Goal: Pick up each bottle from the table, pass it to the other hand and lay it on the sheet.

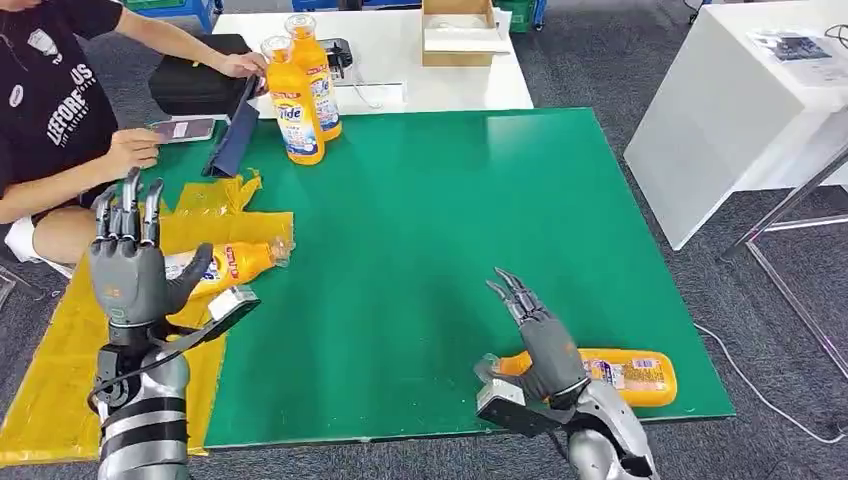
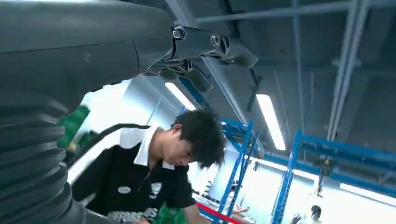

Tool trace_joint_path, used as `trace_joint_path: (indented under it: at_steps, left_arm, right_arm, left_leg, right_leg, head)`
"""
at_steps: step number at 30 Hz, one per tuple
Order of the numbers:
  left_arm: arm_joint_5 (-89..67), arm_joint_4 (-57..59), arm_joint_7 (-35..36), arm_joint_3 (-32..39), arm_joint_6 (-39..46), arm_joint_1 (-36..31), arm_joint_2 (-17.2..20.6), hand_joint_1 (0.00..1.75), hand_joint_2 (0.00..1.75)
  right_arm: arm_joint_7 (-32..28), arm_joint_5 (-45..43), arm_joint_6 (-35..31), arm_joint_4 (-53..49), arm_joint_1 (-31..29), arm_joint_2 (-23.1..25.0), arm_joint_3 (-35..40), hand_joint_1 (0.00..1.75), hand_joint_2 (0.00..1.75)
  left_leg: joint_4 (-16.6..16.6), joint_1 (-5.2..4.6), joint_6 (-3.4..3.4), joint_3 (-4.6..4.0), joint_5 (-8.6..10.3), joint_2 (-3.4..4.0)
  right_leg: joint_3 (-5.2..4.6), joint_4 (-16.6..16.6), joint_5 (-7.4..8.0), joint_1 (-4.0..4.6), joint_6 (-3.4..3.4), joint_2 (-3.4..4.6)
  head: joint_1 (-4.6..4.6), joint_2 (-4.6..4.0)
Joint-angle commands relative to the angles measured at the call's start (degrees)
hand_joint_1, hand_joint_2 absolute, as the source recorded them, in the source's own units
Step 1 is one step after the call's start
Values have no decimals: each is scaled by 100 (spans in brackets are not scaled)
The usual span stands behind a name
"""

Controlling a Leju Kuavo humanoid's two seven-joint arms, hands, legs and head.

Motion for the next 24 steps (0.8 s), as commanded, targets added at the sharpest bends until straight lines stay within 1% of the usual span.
trace_joint_path:
  at_steps: [1,2,3,4,5,6,8,9,10,13,14,18,19,23,24]
  left_arm:
    - [1002,-170,6,-1207,-17,489,-406,0,175]
    - [1008,-163,6,-1264,-17,514,-452,0,175]
    - [1208,-108,6,-1442,-17,557,-432,0,175]
    - [1306,-80,6,-1541,-17,577,-402,0,175]
    - [1211,-62,6,-1645,-17,619,-422,0,175]
    - [1211,-62,6,-1645,-17,619,-422,0,175]
    - [1004,15,6,-1680,-17,642,-549,0,175]
    - [967,-93,326,-1953,-17,700,-443,0,175]
    - [1110,67,6,-1775,-17,681,-553,0,175]
    - [1189,196,6,-1871,-17,660,-561,0,175]
    - [1189,196,6,-1871,-17,660,-561,0,175]
    - [1447,693,6,-2004,-17,564,-511,0,175]
    - [1447,693,6,-2004,-17,564,-511,0,175]
    - [1436,717,6,-2024,-17,560,-511,0,175]
    - [1436,717,6,-2024,-17,560,-511,0,175]
  right_arm:
    - [417,385,96,136,127,-483,-264,0,175]
    - [420,391,98,185,136,-525,-333,0,175]
    - [434,428,107,248,137,-564,-415,0,175]
    - [443,410,126,277,133,-576,-457,0,175]
    - [386,232,173,400,98,-569,-631,0,175]
    - [386,232,173,400,98,-569,-631,0,175]
    - [358,181,184,707,-31,-565,-825,0,175]
    - [357,143,185,782,-50,-578,-874,0,175]
    - [366,132,188,832,-72,-549,-904,0,175]
    - [343,7,245,1032,-124,-534,-1067,0,175]
    - [343,7,245,1032,-124,-534,-1067,0,175]
    - [286,-41,218,1482,-284,-457,-1264,0,175]
    - [286,-41,218,1482,-284,-457,-1264,0,175]
    - [259,-43,245,1527,-304,-475,-1261,0,175]
    - [259,-43,245,1527,-304,-475,-1261,0,175]
  left_leg:
    - [-8,-1,3,19,-2,-48]
    - [-4,1,1,11,-2,-36]
    - [-6,2,2,21,-4,-50]
    - [-3,1,1,11,-3,-29]
    - [-6,0,2,16,-3,-39]
    - [-9,4,1,27,-7,-45]
    - [-4,2,1,8,-3,-20]
    - [-6,2,2,17,-5,-27]
    - [-5,1,4,5,-3,-24]
    - [-12,1,3,23,-4,-32]
    - [-8,0,3,16,-5,-20]
    - [-12,-1,3,19,-3,-22]
    - [-17,-1,3,31,-3,-30]
    - [-7,2,3,15,-4,-19]
    - [-11,2,3,25,-7,-23]
  right_leg:
    - [30,-9,-11,-5,-1,-16]
    - [19,-6,-7,-3,-1,-11]
    - [33,-11,-10,-2,-1,-15]
    - [18,-5,-6,-3,-1,-5]
    - [26,-8,-7,-5,-1,-9]
    - [38,-12,-10,-3,-4,-1]
    - [16,-8,-2,-3,-2,1]
    - [25,-9,-5,-5,-3,3]
    - [15,-9,-1,-4,-2,-1]
    - [33,-15,-4,-6,-5,3]
    - [22,-10,-3,-6,-4,6]
    - [26,-13,-1,-4,-3,3]
    - [37,-18,-2,-5,-5,6]
    - [21,-11,-1,-1,-3,6]
    - [31,-13,-3,-3,-5,12]
  head:
    - [0,0]
    - [0,0]
    - [0,0]
    - [-2,0]
    - [-2,0]
    - [2,0]
    - [-2,0]
    - [-2,0]
    - [0,0]
    - [0,0]
    - [-2,0]
    - [-2,0]
    - [-4,0]
    - [0,0]
    - [-2,0]
